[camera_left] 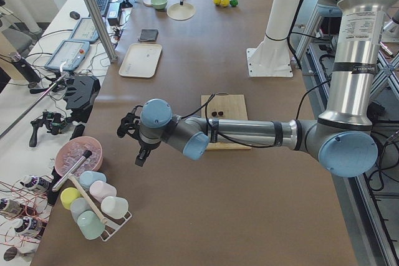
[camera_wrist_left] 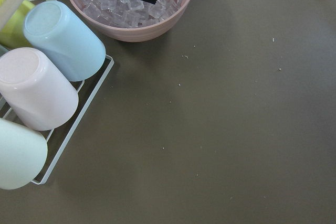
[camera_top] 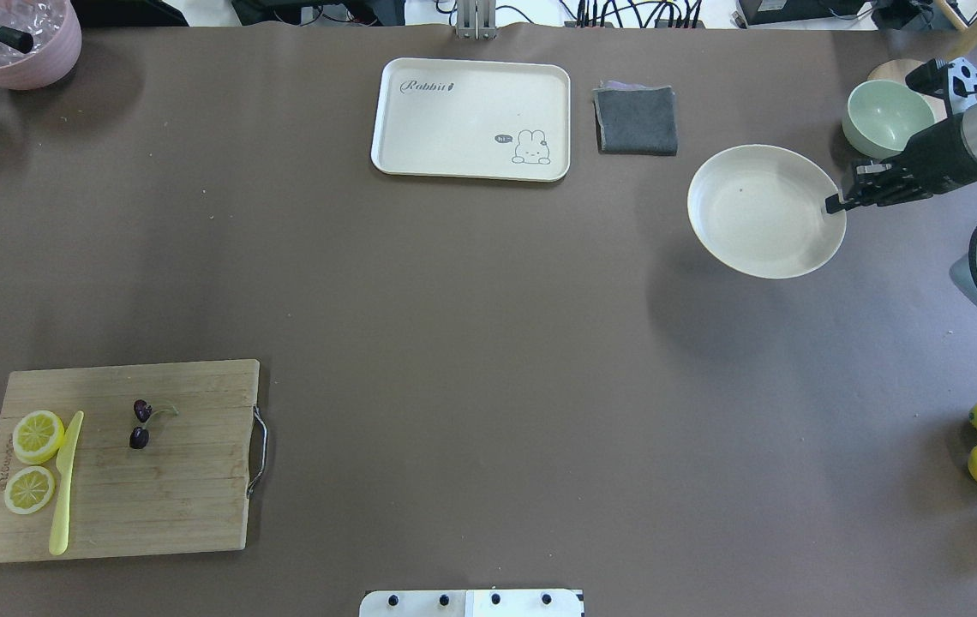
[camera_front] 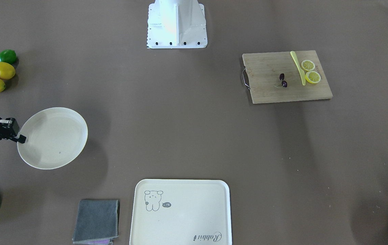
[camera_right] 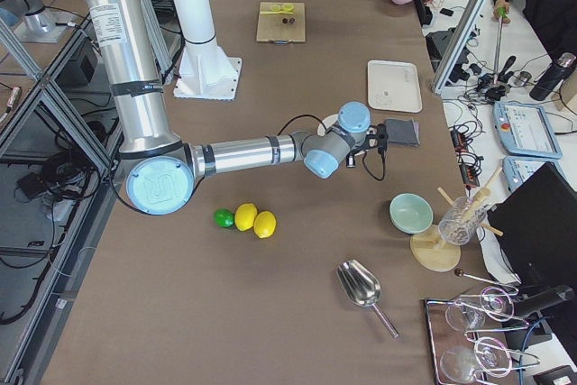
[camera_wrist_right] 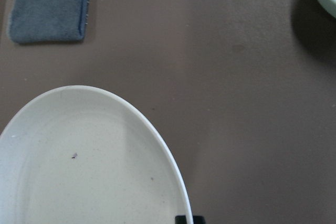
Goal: Place red cherry on plate
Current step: 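Slide the white plate with the right gripper toward the table center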
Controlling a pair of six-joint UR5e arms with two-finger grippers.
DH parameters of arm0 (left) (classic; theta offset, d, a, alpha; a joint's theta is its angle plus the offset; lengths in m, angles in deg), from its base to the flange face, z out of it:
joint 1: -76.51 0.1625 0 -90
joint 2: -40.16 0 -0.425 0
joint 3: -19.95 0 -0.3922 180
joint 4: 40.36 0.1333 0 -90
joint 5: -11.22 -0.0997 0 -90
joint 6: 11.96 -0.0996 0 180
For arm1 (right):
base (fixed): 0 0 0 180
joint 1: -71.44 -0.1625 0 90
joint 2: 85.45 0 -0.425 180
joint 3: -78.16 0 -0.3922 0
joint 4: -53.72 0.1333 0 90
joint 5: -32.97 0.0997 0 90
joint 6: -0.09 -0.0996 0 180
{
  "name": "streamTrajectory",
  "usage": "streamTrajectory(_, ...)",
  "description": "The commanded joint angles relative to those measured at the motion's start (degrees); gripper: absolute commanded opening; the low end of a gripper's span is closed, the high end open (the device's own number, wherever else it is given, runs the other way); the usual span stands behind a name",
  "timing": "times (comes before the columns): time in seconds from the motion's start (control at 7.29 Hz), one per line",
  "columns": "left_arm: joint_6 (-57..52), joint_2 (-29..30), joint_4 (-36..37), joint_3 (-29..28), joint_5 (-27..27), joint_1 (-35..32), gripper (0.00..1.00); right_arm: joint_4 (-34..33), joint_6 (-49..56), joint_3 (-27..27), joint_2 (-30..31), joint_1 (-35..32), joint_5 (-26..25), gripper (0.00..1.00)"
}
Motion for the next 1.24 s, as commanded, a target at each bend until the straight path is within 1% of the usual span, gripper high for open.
streamTrajectory(0.0,0.06,-0.04,0.00,0.12,0.07,0.08,0.98,-0.28,-12.52,3.87,-6.11,9.06,-8.22,0.00)
streamTrajectory(0.14,0.06,0.22,0.00,0.30,0.07,0.08,0.98,-0.71,-15.54,4.59,-8.39,15.91,-15.51,0.00)
streamTrajectory(0.27,0.06,0.22,0.00,0.30,0.07,0.17,0.98,-2.20,-18.09,4.08,-11.63,21.81,-21.42,0.00)
streamTrajectory(0.41,-0.02,0.22,0.00,-0.05,-0.02,0.17,0.98,-6.74,-20.81,3.90,-16.19,25.78,-25.22,0.00)
streamTrajectory(0.55,-0.11,0.14,0.00,-0.23,-0.02,0.17,0.97,-10.09,-23.01,3.46,-19.37,28.78,-27.95,0.00)
streamTrajectory(0.82,-0.11,0.13,0.00,-0.67,-0.10,0.17,0.97,-10.30,-24.18,3.19,-19.84,32.31,-30.51,0.00)
streamTrajectory(1.1,-0.11,0.13,0.00,-0.76,-0.10,0.17,0.97,-10.12,-24.27,2.14,-19.75,32.42,-31.05,0.00)
